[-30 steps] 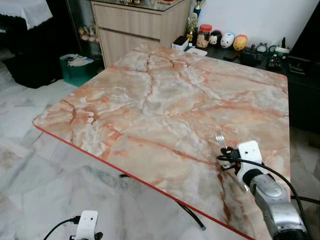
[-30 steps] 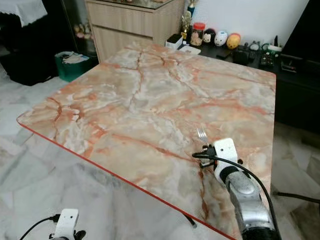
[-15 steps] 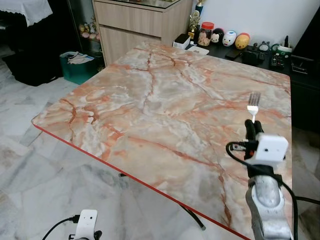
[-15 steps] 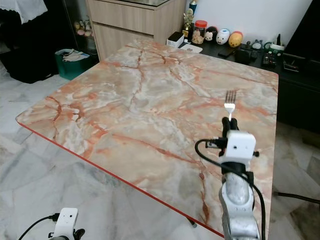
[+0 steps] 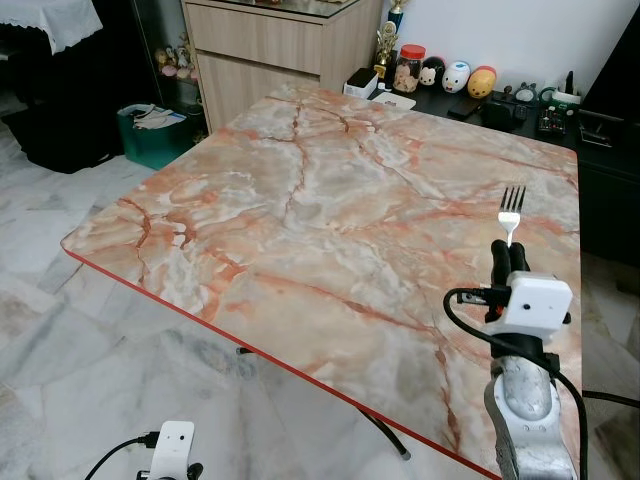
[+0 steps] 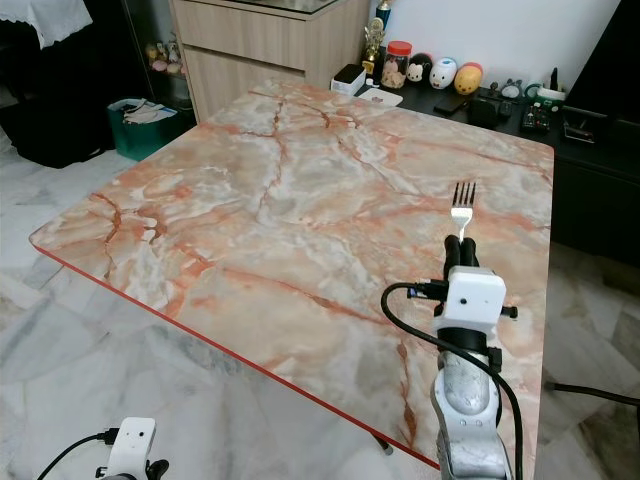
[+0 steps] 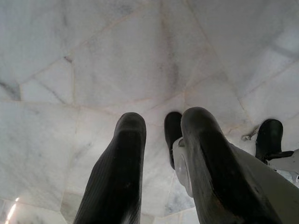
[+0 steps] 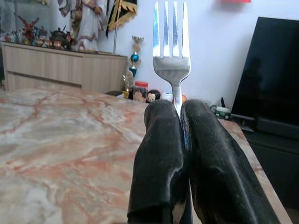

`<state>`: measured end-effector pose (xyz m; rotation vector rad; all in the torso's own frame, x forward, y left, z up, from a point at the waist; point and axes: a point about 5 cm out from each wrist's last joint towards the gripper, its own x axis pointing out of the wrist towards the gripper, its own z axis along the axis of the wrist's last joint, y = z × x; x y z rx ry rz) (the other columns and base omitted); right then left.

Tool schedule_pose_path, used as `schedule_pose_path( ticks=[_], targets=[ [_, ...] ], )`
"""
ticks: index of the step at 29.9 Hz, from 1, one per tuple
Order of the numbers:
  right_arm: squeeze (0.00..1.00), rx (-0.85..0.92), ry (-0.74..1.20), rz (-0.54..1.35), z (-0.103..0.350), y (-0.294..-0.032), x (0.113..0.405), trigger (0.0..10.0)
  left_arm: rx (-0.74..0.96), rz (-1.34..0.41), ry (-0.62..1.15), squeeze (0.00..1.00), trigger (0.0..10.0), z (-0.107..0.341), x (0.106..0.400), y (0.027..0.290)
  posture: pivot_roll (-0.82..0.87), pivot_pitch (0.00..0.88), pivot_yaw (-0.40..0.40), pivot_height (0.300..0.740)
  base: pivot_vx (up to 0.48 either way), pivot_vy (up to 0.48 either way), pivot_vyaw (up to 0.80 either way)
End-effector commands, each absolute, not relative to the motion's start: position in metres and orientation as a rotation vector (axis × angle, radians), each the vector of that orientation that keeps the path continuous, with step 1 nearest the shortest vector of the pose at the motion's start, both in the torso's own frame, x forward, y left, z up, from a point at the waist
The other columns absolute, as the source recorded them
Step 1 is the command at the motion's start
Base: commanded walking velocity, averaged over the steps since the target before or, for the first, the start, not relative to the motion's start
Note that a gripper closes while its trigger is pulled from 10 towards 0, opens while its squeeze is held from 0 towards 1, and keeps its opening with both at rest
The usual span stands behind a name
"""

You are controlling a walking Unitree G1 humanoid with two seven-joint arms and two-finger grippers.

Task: Setting the table

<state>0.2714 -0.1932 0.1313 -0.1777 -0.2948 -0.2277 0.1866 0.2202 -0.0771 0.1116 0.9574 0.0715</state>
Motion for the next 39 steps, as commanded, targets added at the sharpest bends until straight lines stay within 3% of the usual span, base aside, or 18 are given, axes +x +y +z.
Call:
schedule_pose_path(
  ticks=[1, 14, 32, 39],
  targets=[
    [0.0, -0.172, -0.295, -0.24, 0.13, -0.194, 0.272, 10.0, 0.127, 0.062, 0.972, 0.0, 10.0, -0.08, 0.181, 0.219, 0.1, 0.0, -0.059, 0.74, 0.0, 0.0, 0.0],
    [0.0, -0.165, -0.245, -0.415, 0.117, -0.227, 0.242, 10.0, 0.144, 0.053, 0.982, 0.0, 10.0, -0.081, 0.18, 0.219, 0.09, 0.0, -0.047, 0.74, 0.0, 0.0, 0.0],
    [0.0, -0.128, -0.269, -0.358, 0.125, -0.209, 0.26, 10.0, 0.123, 0.065, 0.972, 0.0, 10.0, -0.08, 0.182, 0.218, 0.09, 0.0, -0.056, 0.74, 0.0, 0.0, 0.0],
    [0.0, -0.134, -0.273, -0.351, 0.128, -0.209, 0.262, 10.0, 0.117, 0.069, 0.975, 0.0, 10.0, -0.081, 0.181, 0.216, 0.08, 0.0, -0.059, 0.74, 0.0, 0.0, -0.75]
  ],
)
